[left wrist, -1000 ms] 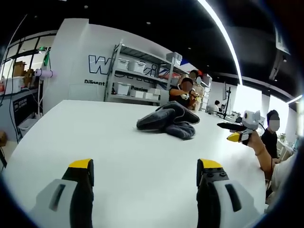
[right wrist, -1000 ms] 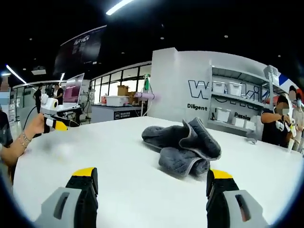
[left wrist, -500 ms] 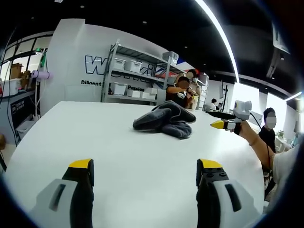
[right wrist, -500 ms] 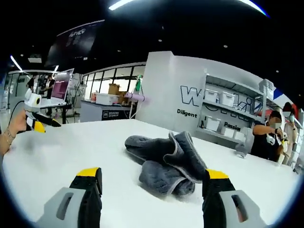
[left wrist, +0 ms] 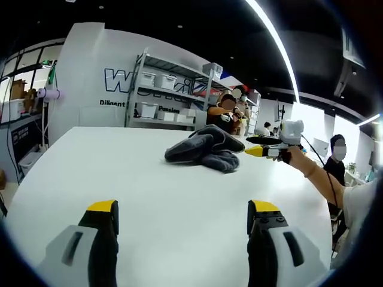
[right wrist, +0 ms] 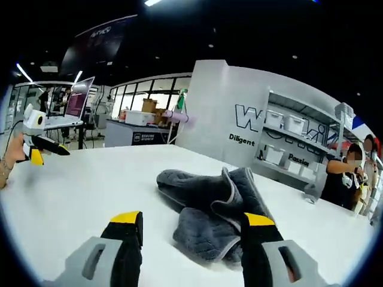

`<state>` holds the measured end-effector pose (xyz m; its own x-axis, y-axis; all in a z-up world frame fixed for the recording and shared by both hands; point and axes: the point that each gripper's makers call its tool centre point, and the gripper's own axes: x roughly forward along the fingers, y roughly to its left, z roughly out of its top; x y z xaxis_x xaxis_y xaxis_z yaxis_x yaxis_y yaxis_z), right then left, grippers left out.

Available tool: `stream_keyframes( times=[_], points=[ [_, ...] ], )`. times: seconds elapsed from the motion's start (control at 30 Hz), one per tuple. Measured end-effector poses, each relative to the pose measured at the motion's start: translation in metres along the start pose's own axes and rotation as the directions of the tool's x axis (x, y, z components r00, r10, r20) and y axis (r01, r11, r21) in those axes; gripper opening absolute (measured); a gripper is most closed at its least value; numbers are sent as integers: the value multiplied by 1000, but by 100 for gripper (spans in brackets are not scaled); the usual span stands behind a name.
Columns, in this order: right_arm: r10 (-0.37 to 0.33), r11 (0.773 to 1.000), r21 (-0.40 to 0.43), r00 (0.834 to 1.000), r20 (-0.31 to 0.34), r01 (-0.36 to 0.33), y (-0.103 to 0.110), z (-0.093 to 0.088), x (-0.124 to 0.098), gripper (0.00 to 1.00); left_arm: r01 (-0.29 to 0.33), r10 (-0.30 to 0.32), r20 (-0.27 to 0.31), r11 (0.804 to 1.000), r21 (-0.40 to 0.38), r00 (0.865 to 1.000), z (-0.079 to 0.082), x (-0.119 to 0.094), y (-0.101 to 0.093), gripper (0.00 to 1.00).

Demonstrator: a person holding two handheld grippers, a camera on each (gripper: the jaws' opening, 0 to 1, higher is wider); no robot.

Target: Fold the towel on the table until its edges align and the towel forms a compact rectangular stack.

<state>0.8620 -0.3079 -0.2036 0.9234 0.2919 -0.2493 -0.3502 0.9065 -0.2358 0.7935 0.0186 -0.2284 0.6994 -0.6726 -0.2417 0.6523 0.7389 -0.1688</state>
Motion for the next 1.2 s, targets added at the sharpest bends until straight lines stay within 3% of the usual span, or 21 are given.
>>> stream_keyframes(
  times=[0.13, 0.27, 0.57, 0.73, 1.1, 1.2],
  points=[
    [-3, 1000, 7, 1000, -26, 3, -7, -4, 10, 60, 1, -1, 2, 1000, 2, 1000, 0, -1, -1, 93],
    [-15, 1000, 9, 998, -67, 16, -17, -6, 25, 60, 6, -6, -1, 1000, 5, 1000, 0, 0, -2, 93],
    [-30, 1000, -1, 994, -106, 30, -16, -5, 50, 57, 4, -4, -7, 1000, 8, 1000, -1, 1, -1, 92],
    [-35, 999, -5, 987, -156, 34, -14, -17, 63, 49, 4, -4, -6, 1000, 11, 1000, 0, 0, -1, 91],
    [-150, 988, -8, 968, -200, 152, -41, -34, 92, 43, -4, 4, 8, 1000, -1, 1000, 3, -1, 1, 90],
    [-153, 988, -14, 964, -217, 154, -42, -38, 97, 43, -3, 3, 10, 1000, -2, 1000, 4, -2, 1, 90]
  ],
)
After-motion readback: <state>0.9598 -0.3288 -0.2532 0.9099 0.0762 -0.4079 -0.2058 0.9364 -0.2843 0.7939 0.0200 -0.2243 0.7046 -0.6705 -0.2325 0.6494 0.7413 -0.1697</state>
